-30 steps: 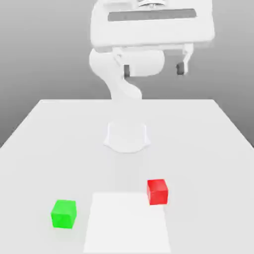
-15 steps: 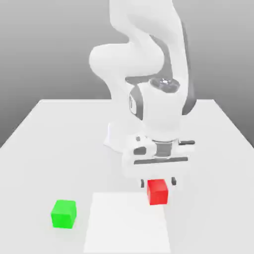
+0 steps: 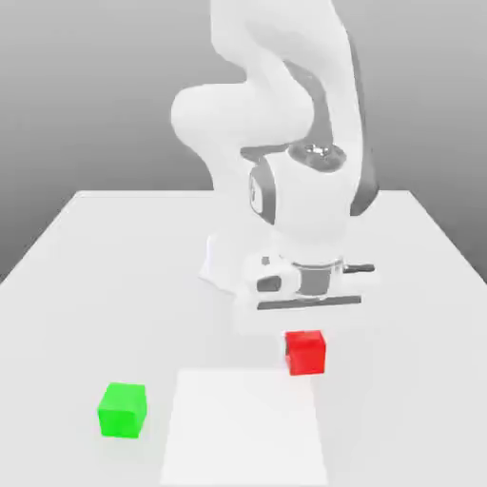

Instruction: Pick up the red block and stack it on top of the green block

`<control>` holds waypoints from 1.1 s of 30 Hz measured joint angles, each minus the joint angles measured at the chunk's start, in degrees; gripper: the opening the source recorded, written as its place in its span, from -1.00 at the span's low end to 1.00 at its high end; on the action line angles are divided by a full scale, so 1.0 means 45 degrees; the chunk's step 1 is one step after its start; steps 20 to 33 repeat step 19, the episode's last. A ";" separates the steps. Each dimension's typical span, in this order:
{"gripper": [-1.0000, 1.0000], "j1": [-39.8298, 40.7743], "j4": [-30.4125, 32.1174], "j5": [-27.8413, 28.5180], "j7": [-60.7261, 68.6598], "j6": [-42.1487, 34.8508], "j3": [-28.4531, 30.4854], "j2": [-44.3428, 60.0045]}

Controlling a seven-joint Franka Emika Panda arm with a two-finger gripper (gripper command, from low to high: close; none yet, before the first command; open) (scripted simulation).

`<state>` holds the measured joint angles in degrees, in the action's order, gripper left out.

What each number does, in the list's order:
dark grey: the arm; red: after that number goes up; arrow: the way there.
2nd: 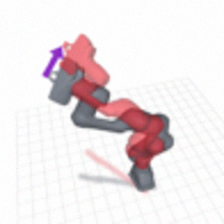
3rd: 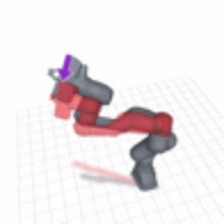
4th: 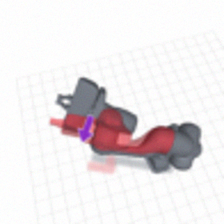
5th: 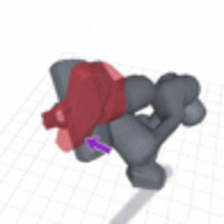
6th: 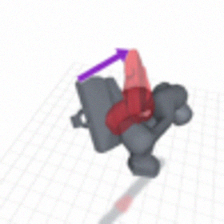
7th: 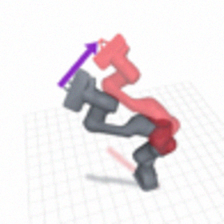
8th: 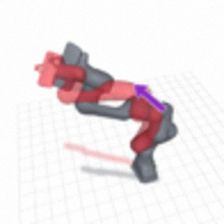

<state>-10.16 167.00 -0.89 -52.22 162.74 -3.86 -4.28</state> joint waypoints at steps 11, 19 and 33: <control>-1.00 0.5690 -0.3352 0.0039 0.3873 -0.2167 0.3162 0.1193; 1.00 0.5545 -0.3568 -0.0692 0.4547 -0.0397 0.2458 0.3203; 1.00 0.5545 -0.3568 -0.0692 0.4547 -0.0397 0.2458 0.3203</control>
